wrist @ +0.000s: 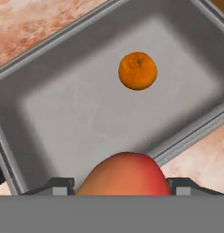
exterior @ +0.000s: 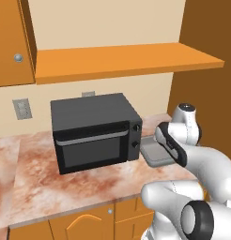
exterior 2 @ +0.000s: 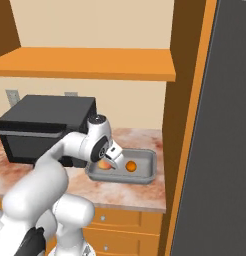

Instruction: Pick the mango and tangerine from the fridge and place them inside the tupperware on the counter.

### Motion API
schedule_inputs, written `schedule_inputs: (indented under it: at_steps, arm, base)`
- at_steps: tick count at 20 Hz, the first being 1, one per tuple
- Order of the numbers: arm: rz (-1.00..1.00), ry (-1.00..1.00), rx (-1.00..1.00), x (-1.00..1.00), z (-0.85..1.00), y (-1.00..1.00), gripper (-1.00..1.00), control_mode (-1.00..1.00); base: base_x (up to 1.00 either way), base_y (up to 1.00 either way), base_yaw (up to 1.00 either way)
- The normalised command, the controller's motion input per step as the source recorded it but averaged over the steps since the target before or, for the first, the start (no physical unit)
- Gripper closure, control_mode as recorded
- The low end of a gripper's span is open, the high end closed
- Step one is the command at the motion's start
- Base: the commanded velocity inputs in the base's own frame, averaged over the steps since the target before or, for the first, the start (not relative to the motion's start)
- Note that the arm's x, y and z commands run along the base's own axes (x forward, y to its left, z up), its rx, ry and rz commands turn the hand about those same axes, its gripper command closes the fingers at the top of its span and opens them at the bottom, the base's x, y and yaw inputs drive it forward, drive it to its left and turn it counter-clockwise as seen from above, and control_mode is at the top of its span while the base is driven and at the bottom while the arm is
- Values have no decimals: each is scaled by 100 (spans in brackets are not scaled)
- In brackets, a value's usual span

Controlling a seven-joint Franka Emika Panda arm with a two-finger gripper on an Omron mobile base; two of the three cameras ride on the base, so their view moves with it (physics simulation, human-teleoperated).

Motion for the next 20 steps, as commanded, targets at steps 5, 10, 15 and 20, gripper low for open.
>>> schedule_inputs:
  at_steps: [5, 10, 15, 20]
  arm:
    - [0, 0, 0, 28, -32, -2, 100, -100]
    - [0, 0, 0, 17, -25, 0, 100, -100]
    - [0, 0, 0, 14, -20, 0, 100, -100]
    - [0, 0, 0, 16, -19, 0, 100, -100]
  base:
    - [0, 0, 0]
    - [0, 0, 0]
    - [0, 0, 0]
    - [0, 0, 0]
